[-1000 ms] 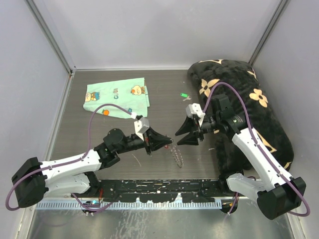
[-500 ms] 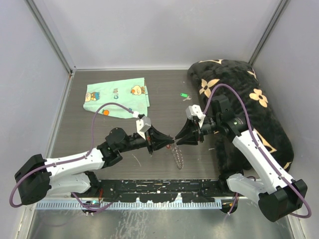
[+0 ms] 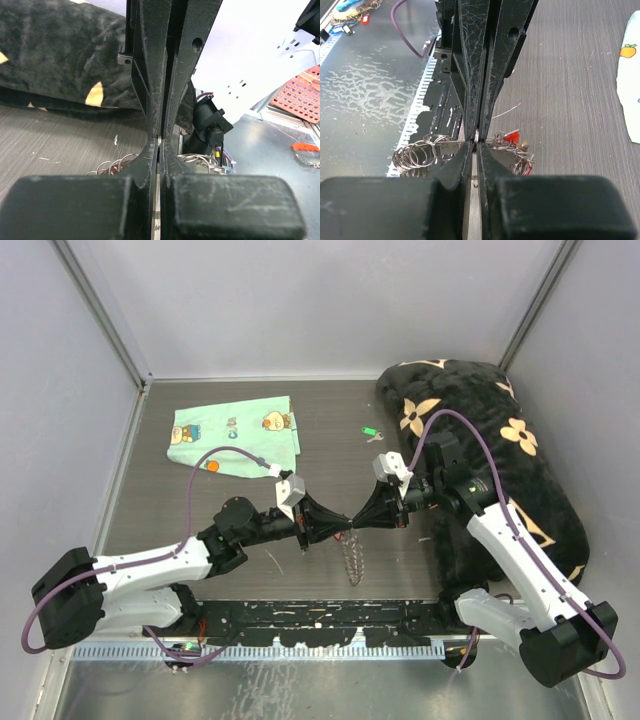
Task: Remove the keys from the keyring
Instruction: Place the keyring at the center of the board.
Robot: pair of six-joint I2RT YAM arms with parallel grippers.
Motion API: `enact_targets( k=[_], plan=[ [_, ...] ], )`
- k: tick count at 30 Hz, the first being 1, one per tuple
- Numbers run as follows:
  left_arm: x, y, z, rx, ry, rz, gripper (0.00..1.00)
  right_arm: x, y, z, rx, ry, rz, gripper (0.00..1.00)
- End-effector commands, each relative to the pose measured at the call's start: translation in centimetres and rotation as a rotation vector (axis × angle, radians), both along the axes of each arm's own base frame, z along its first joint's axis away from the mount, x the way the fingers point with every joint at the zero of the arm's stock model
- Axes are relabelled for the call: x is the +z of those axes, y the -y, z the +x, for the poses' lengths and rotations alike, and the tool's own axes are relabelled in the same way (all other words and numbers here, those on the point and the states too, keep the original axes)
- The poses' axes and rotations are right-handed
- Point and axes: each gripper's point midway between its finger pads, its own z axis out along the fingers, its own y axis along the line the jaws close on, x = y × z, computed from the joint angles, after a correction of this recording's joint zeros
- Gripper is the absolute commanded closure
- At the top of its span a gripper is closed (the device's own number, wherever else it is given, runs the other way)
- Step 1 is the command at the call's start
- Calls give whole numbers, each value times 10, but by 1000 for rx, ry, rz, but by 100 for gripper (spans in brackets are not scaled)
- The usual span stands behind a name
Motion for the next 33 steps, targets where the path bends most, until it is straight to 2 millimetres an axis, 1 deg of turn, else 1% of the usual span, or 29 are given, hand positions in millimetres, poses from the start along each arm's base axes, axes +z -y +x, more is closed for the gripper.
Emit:
enact_targets(
  k=[1, 3, 4, 9, 11, 12, 14, 16, 18, 20, 21, 23, 24, 26, 27, 28, 31, 32, 33],
  plan=[
    [61, -1, -2, 0, 89, -168, 100, 11, -2, -9, 39, 23, 41, 91],
    [61, -1, -2, -1, 86, -168, 100, 10, -2, -10, 42, 25, 43, 98],
    [60, 0, -1, 0, 83, -168, 100, 10, -2, -10, 45, 26, 45, 99],
    [57, -1, 1, 11, 63, -169, 99, 11, -1, -11, 48, 34, 54, 99],
    [54, -1, 2, 15, 50, -167, 86, 11, 2, -9, 35, 30, 60, 99],
    [52, -2, 2, 20, 43, -169, 77, 11, 4, -7, 26, 25, 66, 99],
    [49, -4, 3, 30, 32, -171, 66, 13, 8, -3, 5, 20, 80, 99],
    [48, -9, 5, 55, 23, -182, 54, 10, 12, 2, -30, 20, 79, 99],
    [46, -17, 9, 97, 7, -189, 42, 4, 19, 11, -94, 34, 55, 99],
    [43, -25, 13, 144, -15, -181, 32, 0, 26, 20, -160, 51, 32, 99],
    [41, -31, 14, 171, -29, -170, 29, -1, 31, 26, -200, 63, 16, 99],
    [33, -40, 19, 225, -64, -130, 25, -2, 42, 35, -271, 90, -23, 99],
    [28, -45, 21, 249, -83, -104, 24, -6, 47, 39, -298, 113, -58, 99],
    [13, -55, 22, 290, -129, -44, 21, -18, 59, 46, -358, 102, -149, 99],
    [8, -59, 22, 303, -146, -28, 19, -22, 65, 51, -391, 107, -186, 99],
    [7, -65, 20, 314, -157, -26, 17, -25, 71, 56, -429, 116, -222, 99],
    [-7, -76, 17, 338, -204, -2, 13, -27, 87, 72, -540, 130, -301, 99],
    [-8, -79, 17, 347, -218, -1, 9, -28, 94, 79, -587, 129, -331, 99],
    [-11, -82, 16, 352, -230, 7, 8, -26, 98, 83, -615, 126, -344, 99]
  ],
)
